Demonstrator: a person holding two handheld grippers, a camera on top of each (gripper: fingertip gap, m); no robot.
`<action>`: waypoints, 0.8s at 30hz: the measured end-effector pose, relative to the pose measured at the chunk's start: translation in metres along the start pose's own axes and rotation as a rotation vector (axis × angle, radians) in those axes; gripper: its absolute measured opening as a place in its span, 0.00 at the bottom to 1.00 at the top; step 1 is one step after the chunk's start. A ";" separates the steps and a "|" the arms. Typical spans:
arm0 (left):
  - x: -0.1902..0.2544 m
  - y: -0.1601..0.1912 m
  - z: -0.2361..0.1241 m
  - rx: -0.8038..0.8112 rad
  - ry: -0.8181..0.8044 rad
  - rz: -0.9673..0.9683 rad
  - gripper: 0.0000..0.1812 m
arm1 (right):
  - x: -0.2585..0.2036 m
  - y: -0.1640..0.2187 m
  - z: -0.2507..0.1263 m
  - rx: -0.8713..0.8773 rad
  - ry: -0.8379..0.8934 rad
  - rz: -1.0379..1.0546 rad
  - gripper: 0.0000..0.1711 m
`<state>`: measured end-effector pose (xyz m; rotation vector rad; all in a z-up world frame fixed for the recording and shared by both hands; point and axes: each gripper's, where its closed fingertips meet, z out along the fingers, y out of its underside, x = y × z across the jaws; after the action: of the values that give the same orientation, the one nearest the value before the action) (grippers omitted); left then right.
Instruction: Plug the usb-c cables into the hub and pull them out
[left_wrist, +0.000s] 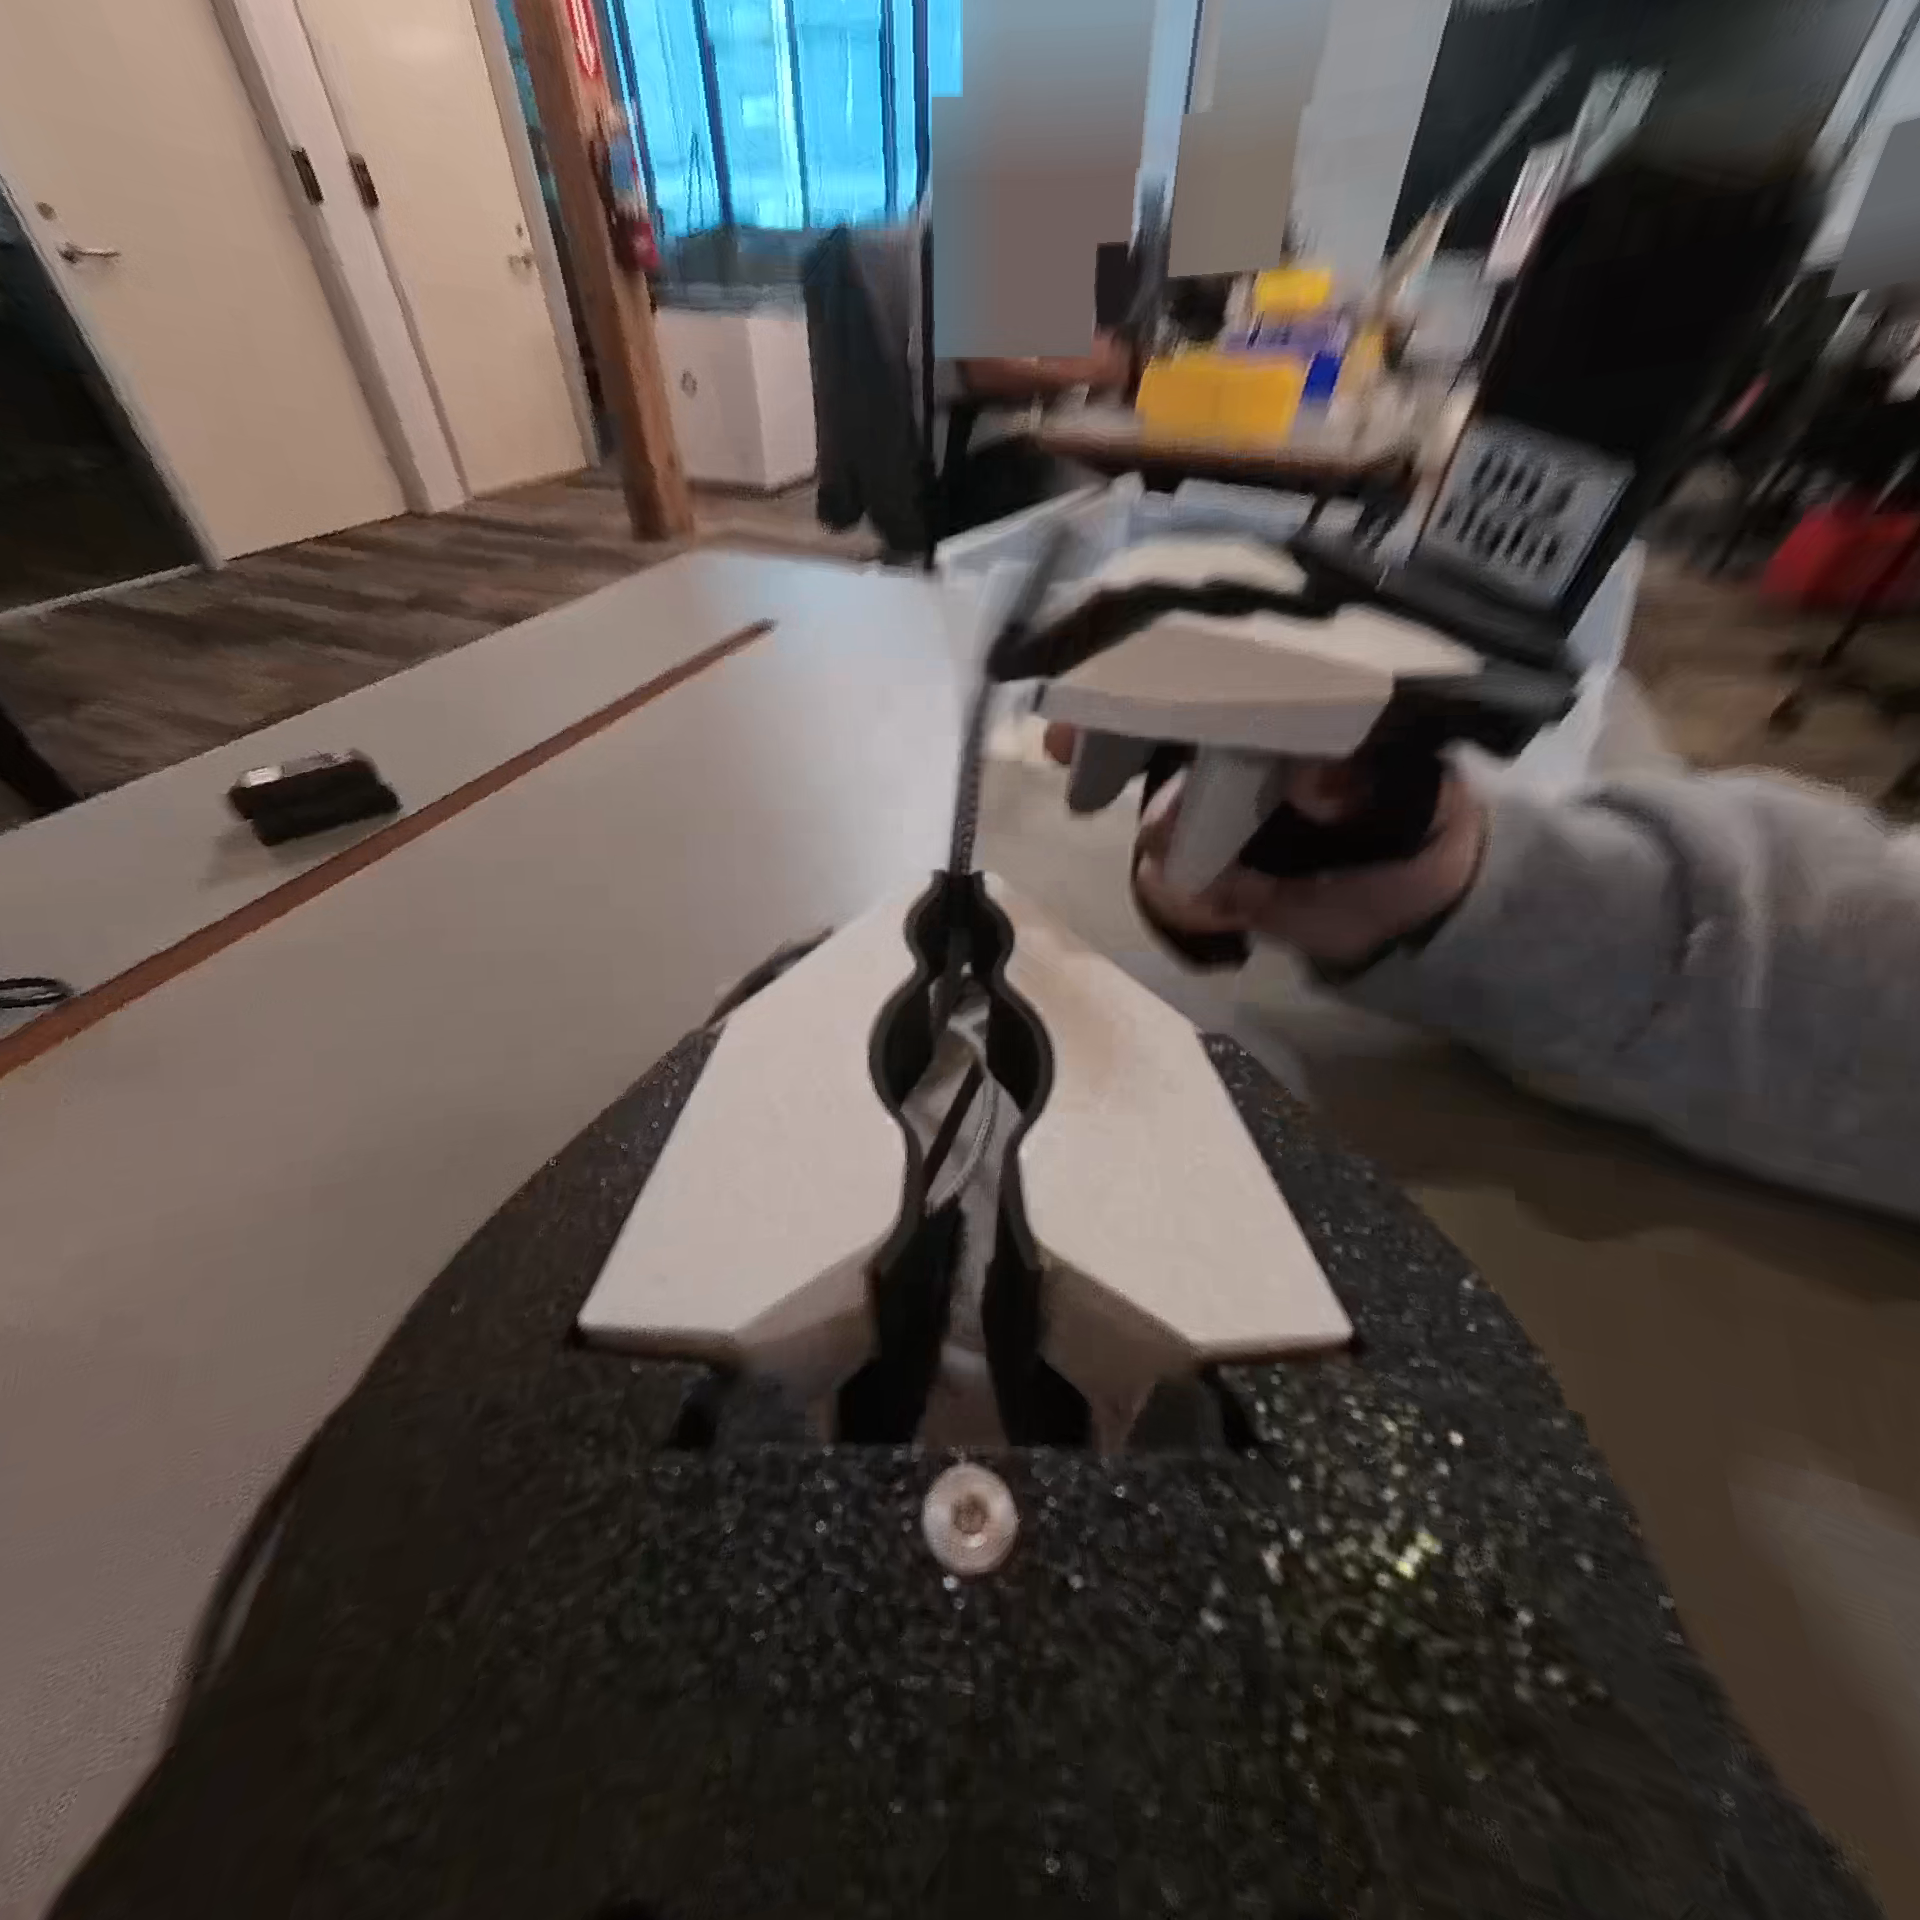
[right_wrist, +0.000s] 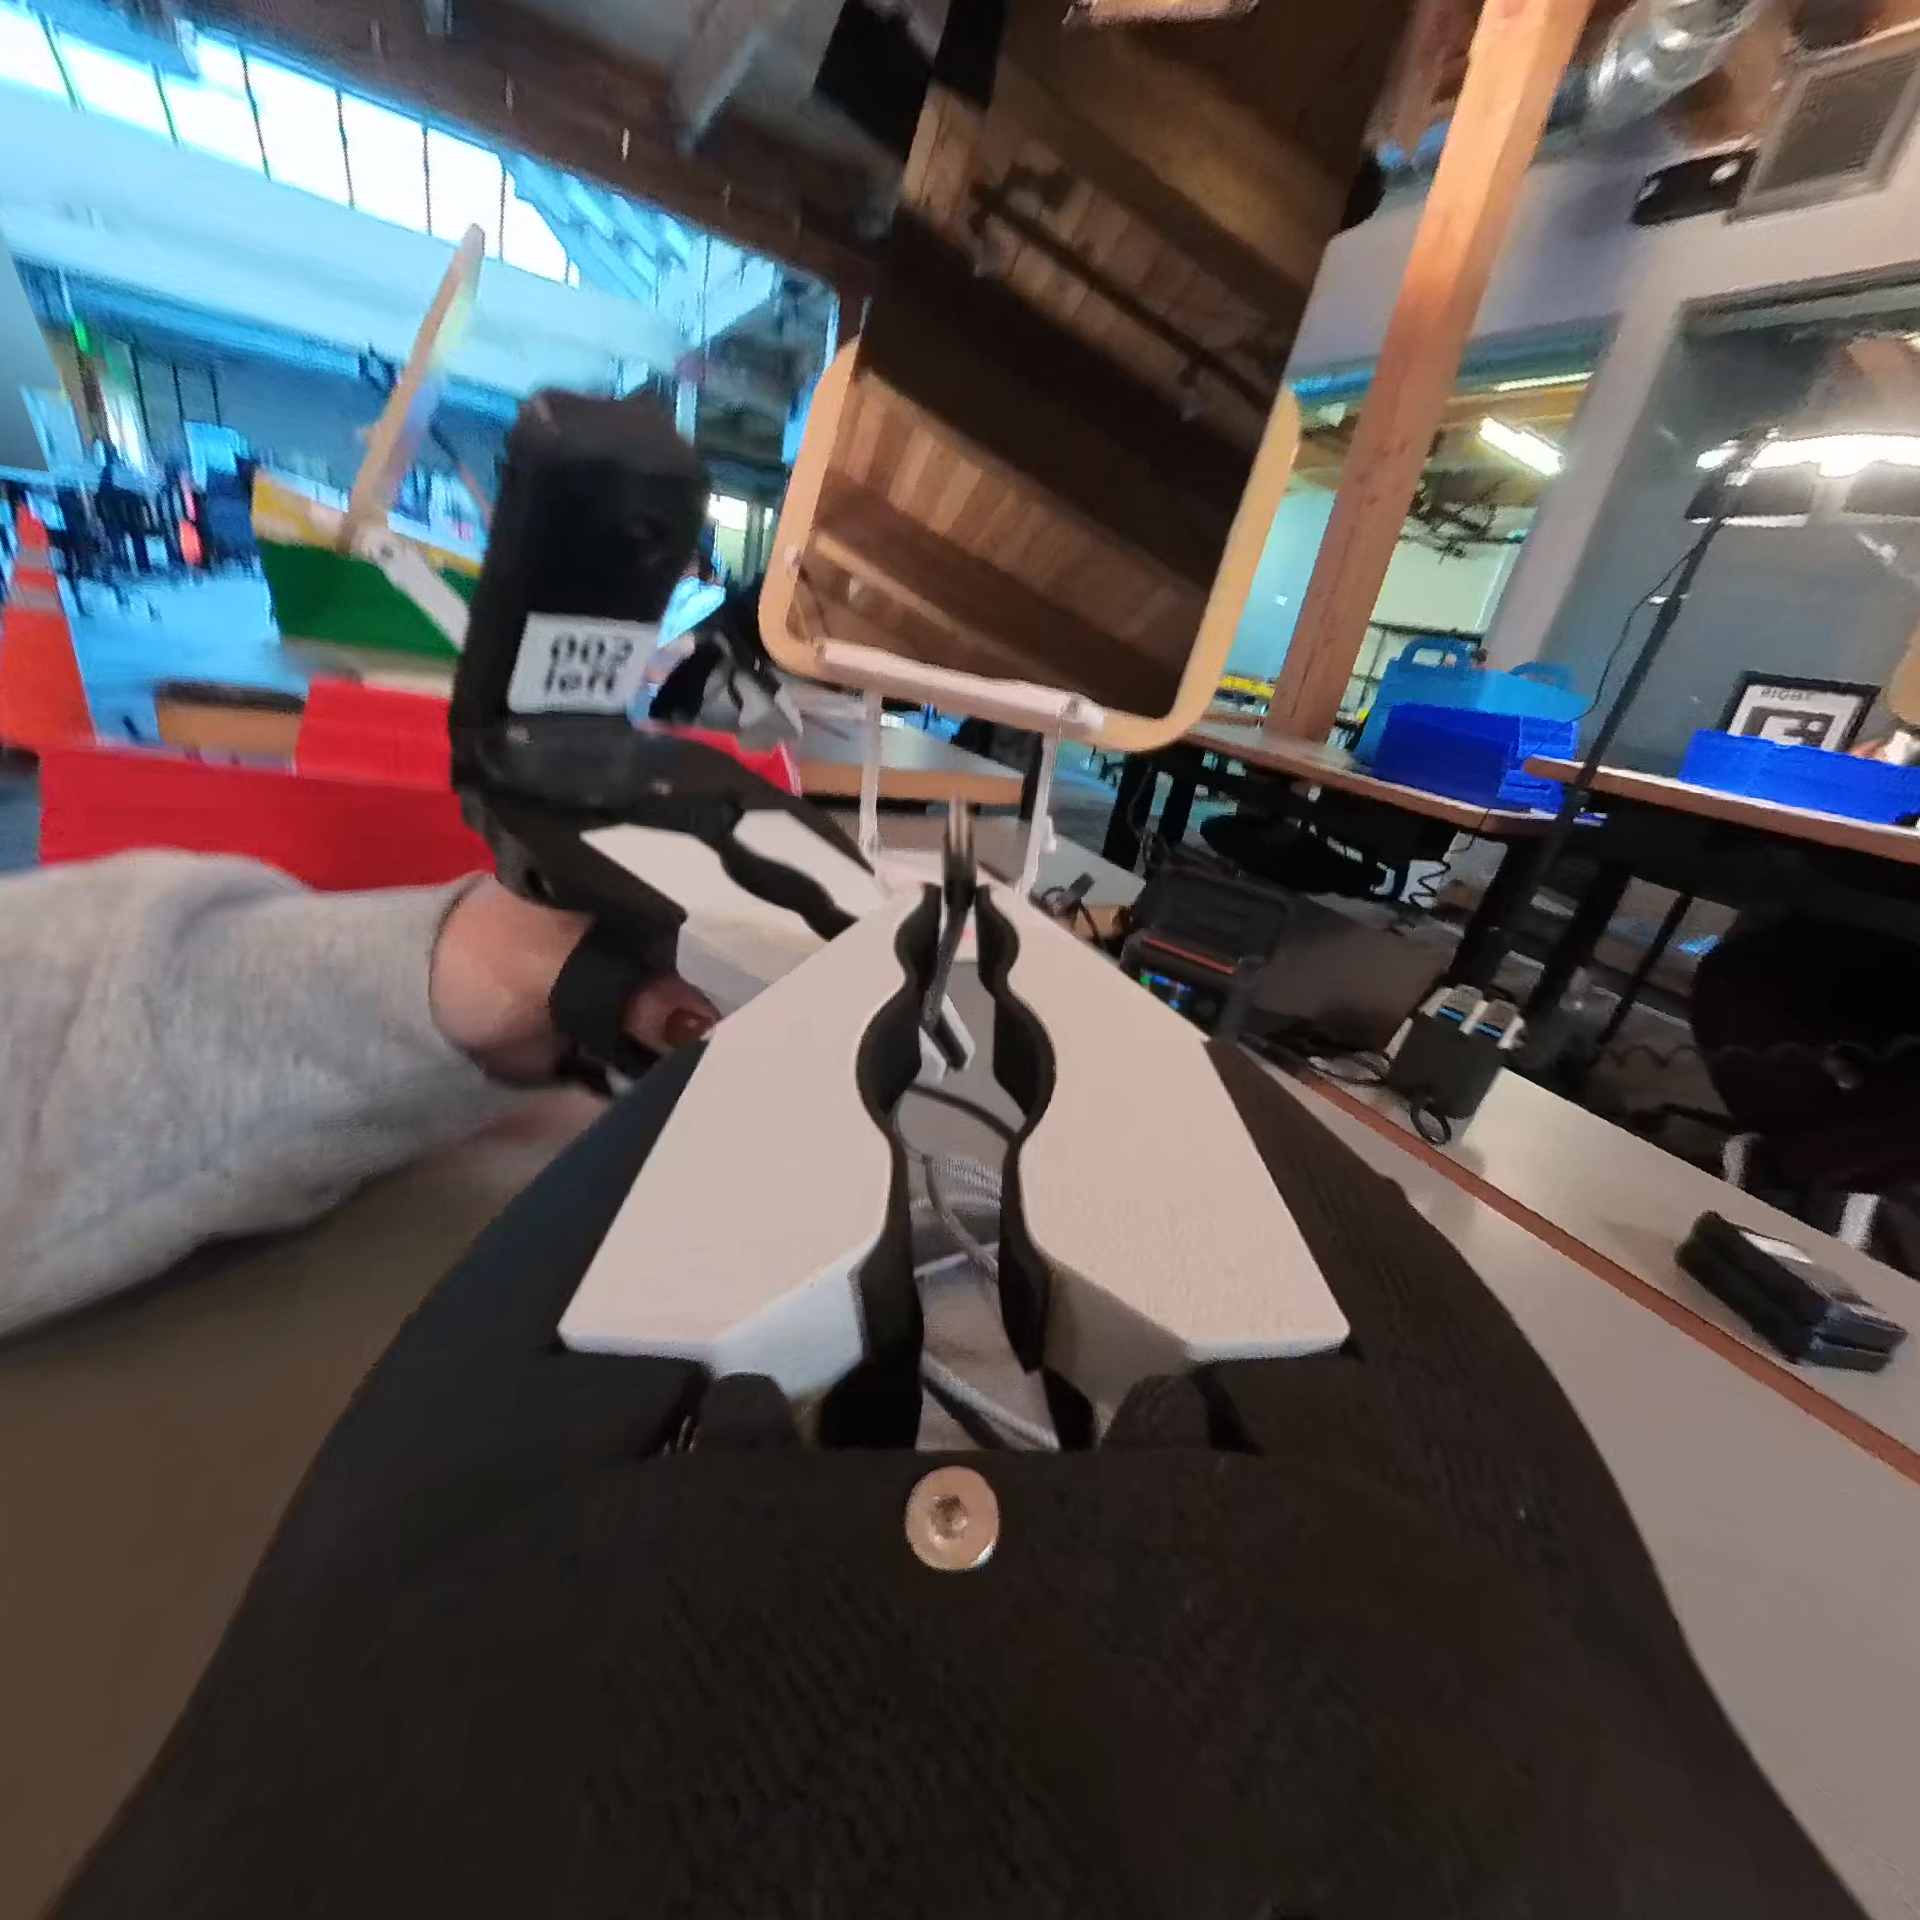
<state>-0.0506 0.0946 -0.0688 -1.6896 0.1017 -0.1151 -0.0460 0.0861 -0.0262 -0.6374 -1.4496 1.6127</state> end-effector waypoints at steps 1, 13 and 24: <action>0.002 -0.008 -0.001 0.069 0.031 -0.066 0.00 | 0.001 -0.003 0.000 0.024 0.001 0.030 0.06; 0.029 -0.022 0.001 0.215 0.230 -0.129 0.00 | -0.004 -0.011 0.009 0.085 -0.074 0.298 0.15; 0.001 0.004 -0.010 -0.023 0.059 0.016 0.20 | 0.025 -0.011 0.001 0.046 0.125 0.120 0.01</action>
<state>-0.0510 0.0839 -0.0714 -1.7086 0.1612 -0.1526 -0.0572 0.1064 -0.0109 -0.7976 -1.3005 1.6624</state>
